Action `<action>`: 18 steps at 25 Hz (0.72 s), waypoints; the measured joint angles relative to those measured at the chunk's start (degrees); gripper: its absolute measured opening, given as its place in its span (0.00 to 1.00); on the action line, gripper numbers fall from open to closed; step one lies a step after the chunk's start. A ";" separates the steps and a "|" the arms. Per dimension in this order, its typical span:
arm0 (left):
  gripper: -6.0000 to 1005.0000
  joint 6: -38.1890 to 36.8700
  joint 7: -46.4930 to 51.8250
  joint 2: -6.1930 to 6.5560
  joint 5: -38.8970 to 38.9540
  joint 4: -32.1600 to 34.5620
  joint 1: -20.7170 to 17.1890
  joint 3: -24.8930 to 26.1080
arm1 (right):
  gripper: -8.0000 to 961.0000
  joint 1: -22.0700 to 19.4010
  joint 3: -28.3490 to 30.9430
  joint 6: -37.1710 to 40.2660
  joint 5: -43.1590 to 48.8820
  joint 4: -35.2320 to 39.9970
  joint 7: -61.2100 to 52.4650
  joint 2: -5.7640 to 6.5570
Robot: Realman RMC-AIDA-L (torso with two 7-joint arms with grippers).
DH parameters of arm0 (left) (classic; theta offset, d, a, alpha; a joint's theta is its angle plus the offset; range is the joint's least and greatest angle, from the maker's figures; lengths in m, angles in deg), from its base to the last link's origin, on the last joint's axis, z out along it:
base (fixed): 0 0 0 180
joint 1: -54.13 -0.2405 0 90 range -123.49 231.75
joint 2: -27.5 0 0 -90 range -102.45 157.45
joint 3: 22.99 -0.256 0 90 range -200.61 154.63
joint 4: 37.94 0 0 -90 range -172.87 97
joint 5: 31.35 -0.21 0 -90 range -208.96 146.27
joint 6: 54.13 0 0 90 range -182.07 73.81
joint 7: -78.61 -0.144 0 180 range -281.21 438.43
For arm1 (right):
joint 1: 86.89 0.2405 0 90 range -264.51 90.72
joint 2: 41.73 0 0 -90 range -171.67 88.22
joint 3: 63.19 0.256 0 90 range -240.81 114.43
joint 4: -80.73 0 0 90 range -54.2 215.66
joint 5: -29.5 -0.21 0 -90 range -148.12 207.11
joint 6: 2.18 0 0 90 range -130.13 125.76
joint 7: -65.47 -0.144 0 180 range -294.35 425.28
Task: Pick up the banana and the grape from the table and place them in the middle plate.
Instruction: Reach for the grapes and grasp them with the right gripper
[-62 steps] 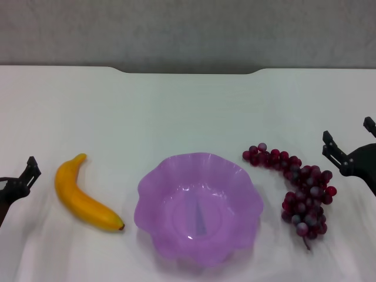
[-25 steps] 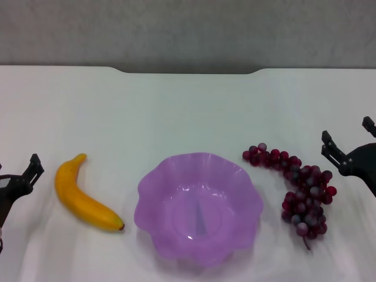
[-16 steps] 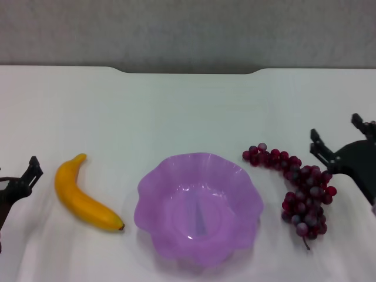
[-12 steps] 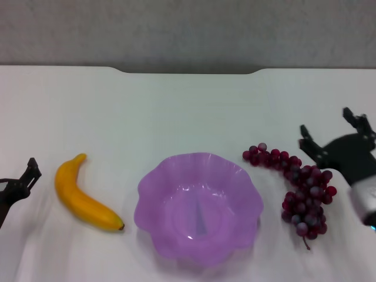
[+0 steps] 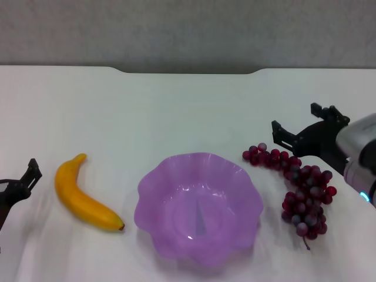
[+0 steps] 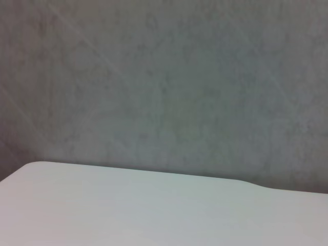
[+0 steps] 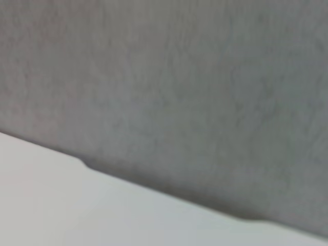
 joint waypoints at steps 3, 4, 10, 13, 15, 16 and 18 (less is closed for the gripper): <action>0.90 0.00 -0.03 0.00 0.11 0.02 -0.10 0.00 | 0.92 0.77 4.43 -10.38 0.00 -2.83 -5.15 0.11; 0.90 0.00 -0.04 0.00 0.13 0.01 -0.11 0.00 | 0.92 1.31 6.05 -14.18 0.00 -3.41 -6.67 0.12; 0.90 -0.01 -0.03 0.00 0.15 0.02 -0.07 0.00 | 0.91 7.47 15.42 -35.57 1.37 -3.95 -14.06 0.23; 0.90 -0.01 -0.03 0.00 0.16 0.06 -0.01 0.00 | 0.91 10.41 19.99 -44.19 2.60 -3.31 -18.60 0.35; 0.90 -0.01 -0.04 0.00 0.16 0.11 0.13 0.00 | 0.91 11.99 22.98 -49.92 4.26 -3.17 -20.62 0.36; 0.90 0.00 -0.03 0.00 0.18 0.14 0.18 0.00 | 0.91 12.62 24.15 -52.01 5.30 -3.16 -21.60 0.36; 0.90 0.02 0.04 0.00 0.22 0.24 0.23 0.00 | 0.90 13.34 25.26 -54.30 8.10 -3.14 -23.81 0.34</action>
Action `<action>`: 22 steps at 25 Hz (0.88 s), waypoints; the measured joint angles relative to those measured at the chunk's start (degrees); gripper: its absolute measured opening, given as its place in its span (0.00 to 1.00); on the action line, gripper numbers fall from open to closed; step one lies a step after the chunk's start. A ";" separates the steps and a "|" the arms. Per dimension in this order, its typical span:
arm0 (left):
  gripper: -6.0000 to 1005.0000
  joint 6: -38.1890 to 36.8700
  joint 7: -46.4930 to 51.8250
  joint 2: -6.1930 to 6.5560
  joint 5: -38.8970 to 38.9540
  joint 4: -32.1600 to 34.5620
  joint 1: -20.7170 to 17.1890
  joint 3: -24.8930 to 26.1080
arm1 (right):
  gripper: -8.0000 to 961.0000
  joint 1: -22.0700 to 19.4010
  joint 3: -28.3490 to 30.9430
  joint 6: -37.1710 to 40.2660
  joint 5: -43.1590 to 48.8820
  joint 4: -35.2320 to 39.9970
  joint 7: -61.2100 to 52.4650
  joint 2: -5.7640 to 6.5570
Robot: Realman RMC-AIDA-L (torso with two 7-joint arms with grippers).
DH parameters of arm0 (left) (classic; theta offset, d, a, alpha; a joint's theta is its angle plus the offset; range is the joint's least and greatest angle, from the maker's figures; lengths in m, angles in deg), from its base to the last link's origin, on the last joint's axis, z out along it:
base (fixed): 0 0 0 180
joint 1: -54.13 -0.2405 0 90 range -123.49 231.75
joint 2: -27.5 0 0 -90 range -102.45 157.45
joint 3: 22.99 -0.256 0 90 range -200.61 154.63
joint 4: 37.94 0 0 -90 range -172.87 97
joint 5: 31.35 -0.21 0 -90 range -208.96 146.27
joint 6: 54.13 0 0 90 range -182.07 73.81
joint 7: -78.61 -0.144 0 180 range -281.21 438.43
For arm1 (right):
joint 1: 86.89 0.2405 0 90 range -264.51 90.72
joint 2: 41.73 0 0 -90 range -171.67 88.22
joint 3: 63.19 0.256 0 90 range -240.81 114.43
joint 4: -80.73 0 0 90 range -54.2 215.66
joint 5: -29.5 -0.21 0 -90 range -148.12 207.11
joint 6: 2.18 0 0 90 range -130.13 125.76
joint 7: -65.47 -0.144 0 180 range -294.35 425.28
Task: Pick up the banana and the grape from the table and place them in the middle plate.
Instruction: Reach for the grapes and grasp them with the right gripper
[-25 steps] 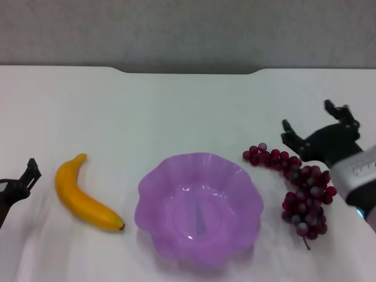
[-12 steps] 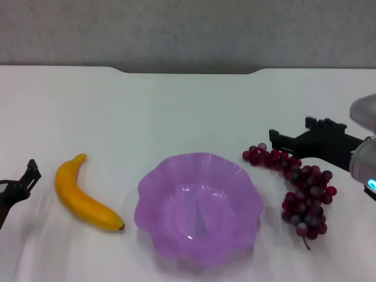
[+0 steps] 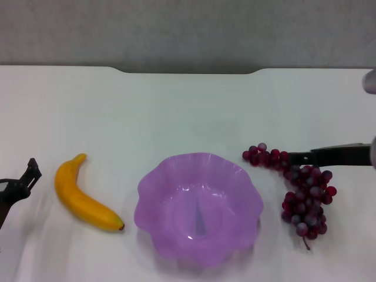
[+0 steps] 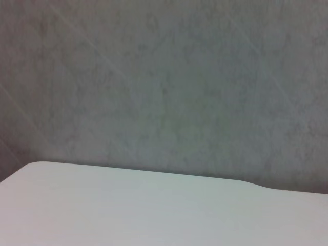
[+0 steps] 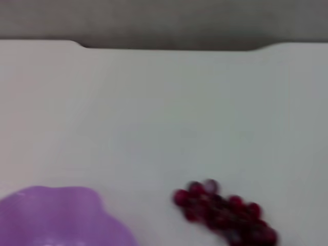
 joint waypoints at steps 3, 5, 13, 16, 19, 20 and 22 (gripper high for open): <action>0.90 0.03 0.02 0.00 0.02 0.05 0.06 0.03 | 0.90 0.25 1.21 -0.82 4.41 0.10 -3.01 -0.05; 0.90 0.04 -0.08 0.00 0.02 -0.03 0.13 0.07 | 0.90 0.27 2.07 -1.01 6.01 0.81 -4.30 -0.06; 0.90 0.07 0.00 -0.04 0.02 0.00 0.39 0.02 | 0.89 3.17 1.66 0.84 6.61 10.83 -4.48 -0.09; 0.90 0.07 0.05 -0.03 0.02 -0.05 0.41 0.00 | 0.89 3.92 0.45 2.74 6.46 13.04 -4.39 -0.18; 0.90 0.07 -0.10 -0.02 -0.01 -0.12 0.42 0.00 | 0.88 4.00 -0.64 4.75 6.39 14.28 -4.37 -0.19; 0.90 0.06 -0.15 -0.02 -0.07 -0.17 0.44 0.00 | 0.88 4.00 -0.82 5.17 6.39 14.80 -4.35 -0.19; 0.90 0.06 -0.16 -0.03 -0.21 -0.21 0.47 0.00 | 0.88 4.02 -0.92 6.03 6.42 15.91 -4.28 -0.20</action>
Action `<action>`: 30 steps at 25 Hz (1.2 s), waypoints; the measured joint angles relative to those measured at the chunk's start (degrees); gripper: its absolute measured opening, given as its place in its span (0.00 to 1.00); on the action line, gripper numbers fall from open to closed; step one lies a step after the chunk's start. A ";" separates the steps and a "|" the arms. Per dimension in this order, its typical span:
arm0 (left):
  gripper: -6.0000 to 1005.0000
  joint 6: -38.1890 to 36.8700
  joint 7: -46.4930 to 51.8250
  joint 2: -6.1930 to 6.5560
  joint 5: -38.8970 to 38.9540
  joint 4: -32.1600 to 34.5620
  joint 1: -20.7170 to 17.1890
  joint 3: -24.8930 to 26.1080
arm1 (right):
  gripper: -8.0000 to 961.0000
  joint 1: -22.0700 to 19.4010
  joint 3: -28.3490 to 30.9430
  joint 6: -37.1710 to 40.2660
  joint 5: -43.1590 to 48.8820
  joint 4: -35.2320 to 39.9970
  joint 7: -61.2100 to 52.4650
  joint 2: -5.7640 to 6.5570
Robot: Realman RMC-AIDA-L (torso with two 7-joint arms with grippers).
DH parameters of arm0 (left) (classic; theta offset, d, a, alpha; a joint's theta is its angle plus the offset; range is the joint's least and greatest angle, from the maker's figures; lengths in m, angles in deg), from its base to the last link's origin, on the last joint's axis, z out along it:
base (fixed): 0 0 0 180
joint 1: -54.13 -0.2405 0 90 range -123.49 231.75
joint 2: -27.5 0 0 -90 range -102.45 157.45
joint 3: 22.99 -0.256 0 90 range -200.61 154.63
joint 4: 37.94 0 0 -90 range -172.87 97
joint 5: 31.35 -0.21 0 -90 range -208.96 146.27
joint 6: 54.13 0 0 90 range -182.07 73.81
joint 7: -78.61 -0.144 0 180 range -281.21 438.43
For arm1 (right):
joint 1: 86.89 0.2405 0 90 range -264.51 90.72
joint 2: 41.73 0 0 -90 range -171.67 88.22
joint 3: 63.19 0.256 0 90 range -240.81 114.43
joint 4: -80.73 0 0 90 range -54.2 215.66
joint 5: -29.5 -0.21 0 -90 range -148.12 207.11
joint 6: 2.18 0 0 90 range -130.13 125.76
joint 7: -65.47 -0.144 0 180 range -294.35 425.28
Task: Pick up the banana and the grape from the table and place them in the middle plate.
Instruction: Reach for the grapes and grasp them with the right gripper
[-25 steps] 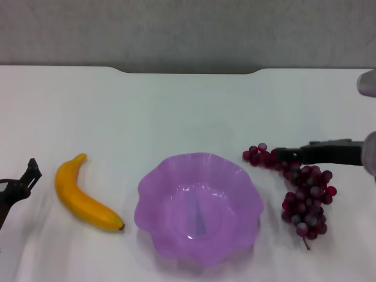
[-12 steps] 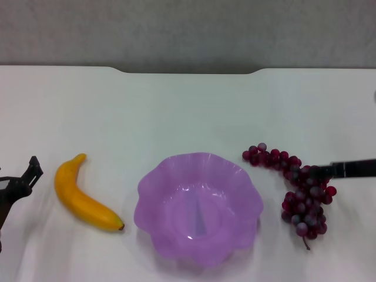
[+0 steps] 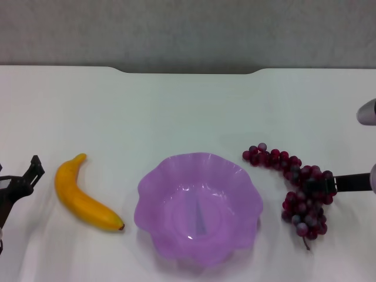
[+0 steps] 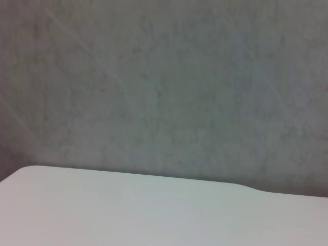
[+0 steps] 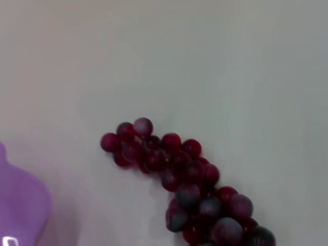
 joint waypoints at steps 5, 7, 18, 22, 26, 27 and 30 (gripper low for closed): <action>0.90 0.00 0.18 0.01 -0.09 -0.05 -0.05 0.00 | 0.87 0.34 -0.21 2.38 0.08 2.48 0.26 0.03; 0.90 0.00 0.11 0.03 -0.10 -0.05 -0.13 0.00 | 0.87 0.34 -0.81 3.53 0.12 3.02 0.50 0.02; 0.90 0.00 0.00 -0.03 -0.13 -0.05 -0.17 0.00 | 0.86 0.31 -7.01 11.01 -0.26 5.44 1.04 -0.02; 0.90 0.00 0.00 -0.05 -0.13 -0.05 -0.17 0.00 | 0.86 0.54 -8.52 12.36 -0.31 5.69 1.04 -0.10; 0.90 0.00 -0.02 -0.06 -0.13 -0.05 -0.17 0.00 | 0.85 0.74 -10.50 14.10 -0.30 5.79 1.03 -0.10; 0.90 0.00 -0.02 -0.06 -0.13 -0.05 -0.17 0.00 | 0.85 0.74 -10.50 14.10 -0.30 5.79 1.03 -0.10; 0.90 0.00 -0.01 -0.06 -0.13 -0.05 -0.17 -0.04 | 0.85 0.87 -10.74 14.22 -0.30 5.81 1.03 -0.10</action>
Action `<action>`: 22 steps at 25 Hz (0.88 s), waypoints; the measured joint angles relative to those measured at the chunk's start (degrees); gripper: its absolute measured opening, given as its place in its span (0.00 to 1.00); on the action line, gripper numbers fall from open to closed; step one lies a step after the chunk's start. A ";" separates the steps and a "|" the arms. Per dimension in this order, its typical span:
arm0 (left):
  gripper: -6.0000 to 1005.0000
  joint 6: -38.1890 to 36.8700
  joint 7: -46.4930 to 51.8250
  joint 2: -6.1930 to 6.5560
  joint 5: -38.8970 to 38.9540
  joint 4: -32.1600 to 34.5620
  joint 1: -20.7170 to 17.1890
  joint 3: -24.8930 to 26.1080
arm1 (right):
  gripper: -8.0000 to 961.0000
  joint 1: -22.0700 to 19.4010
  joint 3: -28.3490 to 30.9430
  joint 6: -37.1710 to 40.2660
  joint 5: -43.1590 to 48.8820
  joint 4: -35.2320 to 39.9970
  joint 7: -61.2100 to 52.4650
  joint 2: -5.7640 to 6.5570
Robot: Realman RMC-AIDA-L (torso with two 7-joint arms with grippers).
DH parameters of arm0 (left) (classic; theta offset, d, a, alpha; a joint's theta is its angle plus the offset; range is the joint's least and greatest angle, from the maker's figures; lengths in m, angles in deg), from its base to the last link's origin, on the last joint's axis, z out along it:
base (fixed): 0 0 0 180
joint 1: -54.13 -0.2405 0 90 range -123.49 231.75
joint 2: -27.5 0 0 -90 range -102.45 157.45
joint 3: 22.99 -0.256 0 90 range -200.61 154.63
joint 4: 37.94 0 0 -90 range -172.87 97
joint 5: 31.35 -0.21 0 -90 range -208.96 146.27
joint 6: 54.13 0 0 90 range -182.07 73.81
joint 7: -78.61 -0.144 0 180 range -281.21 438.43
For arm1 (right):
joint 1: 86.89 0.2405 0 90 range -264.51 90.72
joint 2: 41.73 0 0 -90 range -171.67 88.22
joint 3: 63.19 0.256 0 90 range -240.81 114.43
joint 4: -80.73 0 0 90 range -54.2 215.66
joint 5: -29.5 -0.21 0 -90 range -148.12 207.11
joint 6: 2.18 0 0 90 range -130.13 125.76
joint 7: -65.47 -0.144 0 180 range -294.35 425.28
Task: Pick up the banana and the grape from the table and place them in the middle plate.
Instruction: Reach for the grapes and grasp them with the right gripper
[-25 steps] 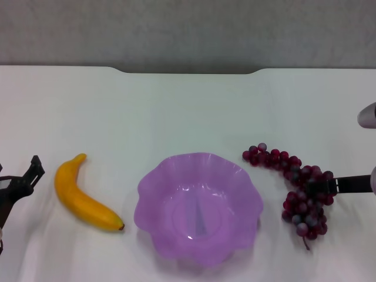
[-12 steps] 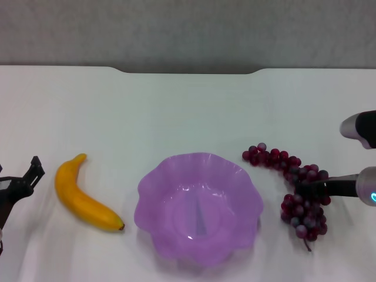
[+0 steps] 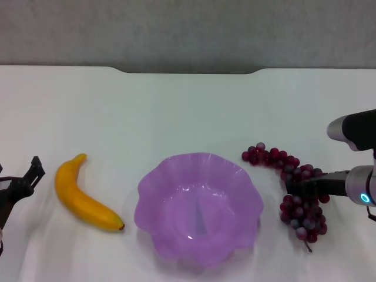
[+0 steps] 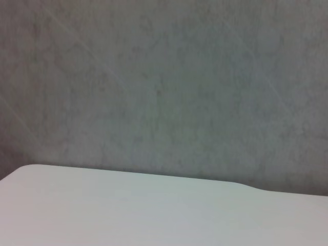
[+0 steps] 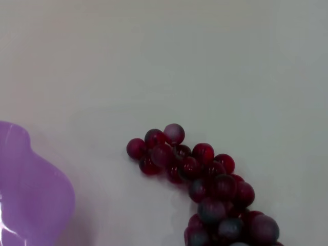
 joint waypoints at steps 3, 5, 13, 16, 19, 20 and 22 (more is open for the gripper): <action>0.90 0.00 -0.02 0.00 0.00 0.00 0.00 -0.04 | 0.84 0.04 -0.04 0.01 0.01 0.23 0.00 0.00; 0.90 0.00 -0.03 0.00 0.00 0.00 0.00 -0.05 | 0.84 0.12 -0.26 0.00 0.02 0.51 -0.01 0.00; 0.90 0.00 -0.02 0.00 -0.09 0.00 0.14 -0.05 | 0.83 1.20 -1.98 0.23 0.68 2.44 -0.03 0.02; 0.90 0.00 -0.02 0.00 -0.09 0.00 0.24 -0.05 | 0.83 1.20 -2.06 0.55 0.72 2.52 -0.01 0.06; 0.90 0.00 -0.01 0.00 -0.09 0.00 0.27 -0.05 | 0.79 1.18 -1.86 0.62 0.73 2.68 0.05 0.08; 0.90 0.00 -0.01 0.00 -0.09 0.00 0.27 -0.05 | 0.78 1.16 -1.77 0.63 0.73 2.74 0.18 0.10; 0.90 0.00 -0.01 0.00 -0.09 0.00 0.23 -0.05 | 0.75 1.09 -1.65 0.72 0.74 2.83 0.56 0.14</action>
